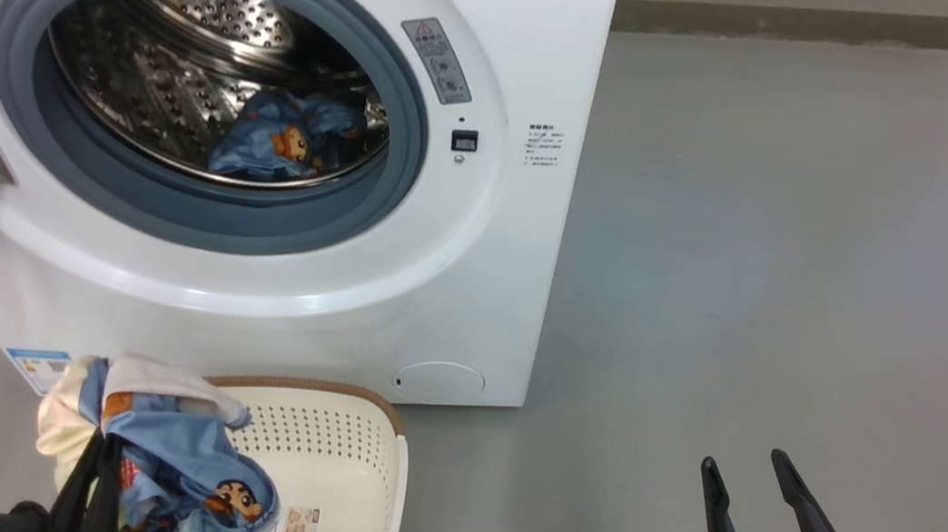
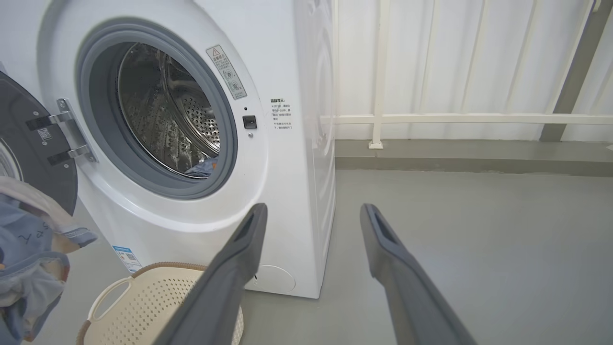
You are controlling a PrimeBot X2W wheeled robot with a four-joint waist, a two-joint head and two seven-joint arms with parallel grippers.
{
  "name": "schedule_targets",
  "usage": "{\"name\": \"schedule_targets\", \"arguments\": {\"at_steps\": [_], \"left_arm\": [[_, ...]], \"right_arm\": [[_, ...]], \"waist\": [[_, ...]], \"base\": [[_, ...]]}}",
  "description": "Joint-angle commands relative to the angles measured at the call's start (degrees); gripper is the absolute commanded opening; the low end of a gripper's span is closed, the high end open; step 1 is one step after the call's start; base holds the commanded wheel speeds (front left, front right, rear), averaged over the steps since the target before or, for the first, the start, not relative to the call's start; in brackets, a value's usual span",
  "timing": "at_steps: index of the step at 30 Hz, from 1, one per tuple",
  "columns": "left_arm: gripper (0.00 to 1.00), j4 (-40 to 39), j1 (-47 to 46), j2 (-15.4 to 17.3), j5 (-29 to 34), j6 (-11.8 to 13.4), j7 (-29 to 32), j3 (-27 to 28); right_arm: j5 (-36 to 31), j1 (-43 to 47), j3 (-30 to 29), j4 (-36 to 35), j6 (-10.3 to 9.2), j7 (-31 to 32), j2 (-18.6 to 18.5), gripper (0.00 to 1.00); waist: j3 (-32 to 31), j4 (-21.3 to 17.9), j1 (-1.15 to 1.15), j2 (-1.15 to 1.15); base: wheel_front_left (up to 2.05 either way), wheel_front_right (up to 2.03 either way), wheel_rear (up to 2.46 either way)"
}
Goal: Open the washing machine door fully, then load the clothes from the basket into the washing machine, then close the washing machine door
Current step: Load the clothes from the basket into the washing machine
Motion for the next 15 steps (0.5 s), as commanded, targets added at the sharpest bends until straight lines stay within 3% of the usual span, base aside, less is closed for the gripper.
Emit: {"name": "schedule_targets", "arguments": {"at_steps": [1,15], "left_arm": [[0.00,-2.44,-0.88,1.16,-0.33,0.77,0.27,2.01],[0.00,-3.74,-0.43,1.94,-0.96,1.07,1.49,1.70]], "right_arm": [[0.71,-0.10,1.67,-1.88,0.16,0.10,-0.19,1.00],[1.62,0.27,2.28,-1.59,0.16,-0.41,-0.19,1.00]], "waist": [[-0.65,-0.12,0.00,0.00],[-0.79,-0.04,0.00,0.00]], "base": [[0.00,0.00,0.00],[0.00,0.00,0.00]]}}
